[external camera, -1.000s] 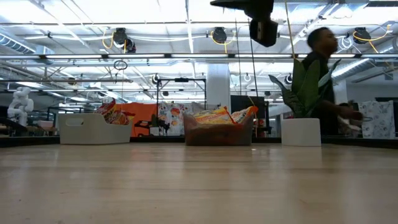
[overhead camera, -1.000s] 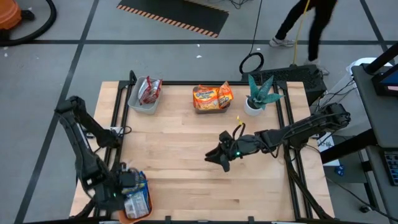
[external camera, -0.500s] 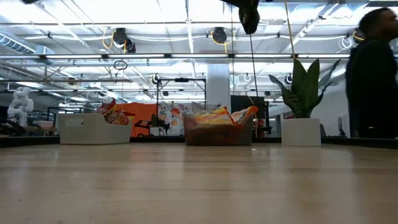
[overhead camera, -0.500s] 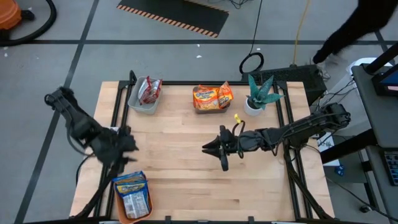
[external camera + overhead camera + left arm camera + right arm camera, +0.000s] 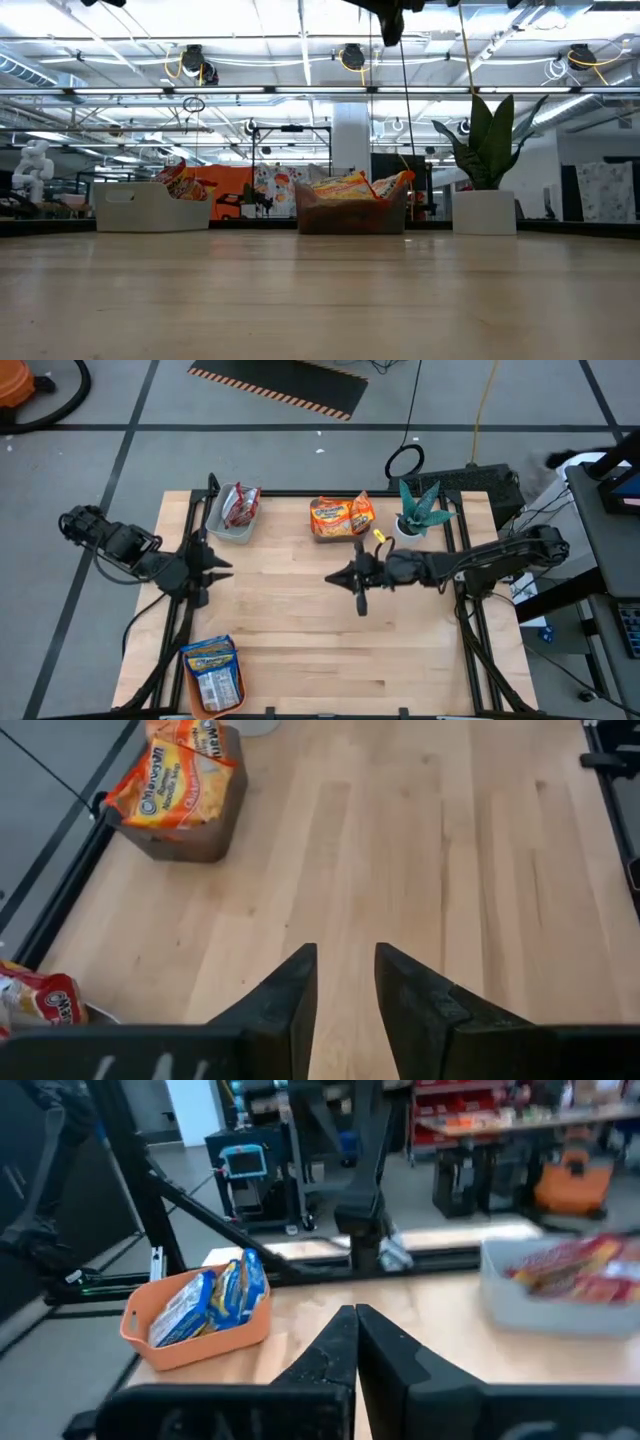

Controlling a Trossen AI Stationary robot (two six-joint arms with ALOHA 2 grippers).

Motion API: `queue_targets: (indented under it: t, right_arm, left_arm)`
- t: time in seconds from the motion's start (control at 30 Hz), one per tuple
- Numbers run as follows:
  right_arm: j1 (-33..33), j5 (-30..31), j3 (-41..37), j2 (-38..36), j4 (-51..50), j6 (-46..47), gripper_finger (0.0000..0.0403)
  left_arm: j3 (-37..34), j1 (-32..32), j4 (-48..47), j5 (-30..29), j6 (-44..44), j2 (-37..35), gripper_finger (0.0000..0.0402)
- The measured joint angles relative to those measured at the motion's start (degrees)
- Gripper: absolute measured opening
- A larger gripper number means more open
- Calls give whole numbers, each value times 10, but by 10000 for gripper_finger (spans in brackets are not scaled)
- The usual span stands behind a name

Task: Sort Maruchan noodles
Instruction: Return to Home Position

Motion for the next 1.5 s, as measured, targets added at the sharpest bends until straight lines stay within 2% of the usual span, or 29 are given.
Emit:
queue_targets:
  t: [0.1, 0.37, 0.5, 0.63, 0.73, 0.9, 1.03, 1.23, 1.4, 1.5]
  right_arm:
    - [-28, -30, 0, -25, -11, -54, 1]
    - [-94, -99, -79, -74, 31, -161, 1]
    - [-104, -103, -120, -101, 84, -148, 0]
    - [-104, -87, -148, -121, 109, -158, 0]
    - [-106, -85, -161, -129, 112, -149, 0]
    - [-106, -86, -163, -132, 114, -153, 0]
    - [-112, -84, -163, -132, 112, -164, 0]
    - [-116, -29, -163, -132, 95, -195, 0]
    - [-115, 4, -163, -132, 103, -206, 0]
    - [-115, 3, -163, -132, 98, -207, 0]
  left_arm:
    - [0, 8, 8, -7, 1, 3, 106]
    - [0, 32, 97, -11, 131, -1, 102]
    - [-10, 52, 161, 8, 156, -24, 70]
    - [-42, 71, 231, 15, 183, -57, 15]
    - [-80, 89, 261, 19, 184, -80, 6]
    - [-170, 109, 352, 77, 183, -130, 5]
    - [-240, 122, 398, 83, 190, -173, 4]
    - [-343, 144, 462, 96, 191, -240, 4]
    - [-431, 146, 573, 98, 179, -292, 4]
    - [-478, 146, 640, 97, 177, -314, 4]
